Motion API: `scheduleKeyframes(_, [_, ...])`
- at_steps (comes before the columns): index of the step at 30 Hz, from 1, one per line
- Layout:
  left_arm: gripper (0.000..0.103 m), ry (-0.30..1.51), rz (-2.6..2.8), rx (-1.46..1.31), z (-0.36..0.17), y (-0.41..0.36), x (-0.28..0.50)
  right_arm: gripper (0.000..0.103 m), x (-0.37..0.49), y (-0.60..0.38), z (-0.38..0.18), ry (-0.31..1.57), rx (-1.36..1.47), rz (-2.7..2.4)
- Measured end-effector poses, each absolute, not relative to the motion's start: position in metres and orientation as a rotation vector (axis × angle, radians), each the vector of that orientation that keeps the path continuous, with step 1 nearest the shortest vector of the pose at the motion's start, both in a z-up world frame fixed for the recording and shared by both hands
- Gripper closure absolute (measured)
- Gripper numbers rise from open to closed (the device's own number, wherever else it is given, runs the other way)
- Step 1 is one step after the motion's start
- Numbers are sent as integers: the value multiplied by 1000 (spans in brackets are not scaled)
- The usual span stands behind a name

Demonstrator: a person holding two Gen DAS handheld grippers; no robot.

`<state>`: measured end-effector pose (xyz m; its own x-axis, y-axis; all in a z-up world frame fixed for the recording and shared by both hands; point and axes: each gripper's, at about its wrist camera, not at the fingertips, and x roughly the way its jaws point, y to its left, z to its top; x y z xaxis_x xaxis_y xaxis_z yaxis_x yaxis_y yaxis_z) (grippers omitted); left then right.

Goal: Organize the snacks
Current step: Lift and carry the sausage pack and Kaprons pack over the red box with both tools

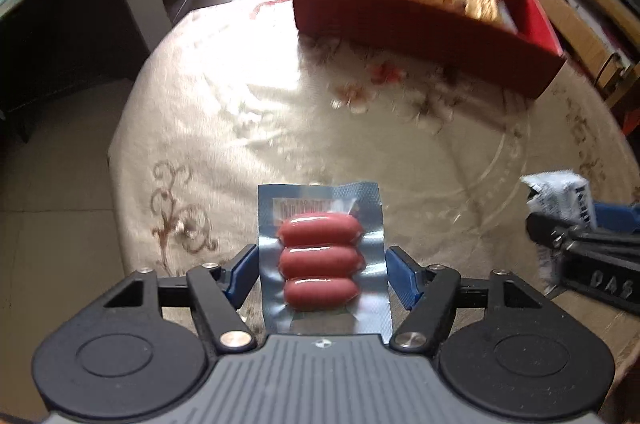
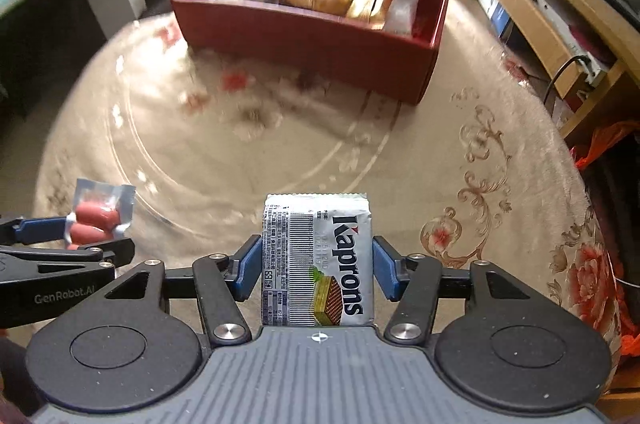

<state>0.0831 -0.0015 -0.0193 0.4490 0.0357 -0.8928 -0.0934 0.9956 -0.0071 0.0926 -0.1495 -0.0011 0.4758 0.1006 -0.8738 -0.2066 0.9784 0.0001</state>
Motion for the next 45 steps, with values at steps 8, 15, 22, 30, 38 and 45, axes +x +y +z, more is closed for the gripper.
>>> scheduleKeyframes(8, [38, 1056, 21, -48, -3, -7, 110, 39, 103, -149, 9, 1016, -94, 171])
scheduleKeyframes(15, [38, 1023, -12, -45, 9, -11, 138, 39, 122, -152, 18, 981, -59, 150])
scheduleKeyframes(22, [38, 1030, -22, -64, 4, -9, 148, 39, 135, -161, 22, 964, -28, 121])
scheduleKeyframes(30, [38, 1019, -33, -58, 7, -12, 152, 39, 138, -166, 21, 958, -20, 100])
scheduleKeyframes(38, [38, 1010, -41, -61, 11, -13, 161, 39, 144, -167, 20, 960, -19, 92])
scheduleKeyframes(45, [38, 994, -42, -57, 16, -14, 171, 39, 153, -168, 24, 945, -2, 93])
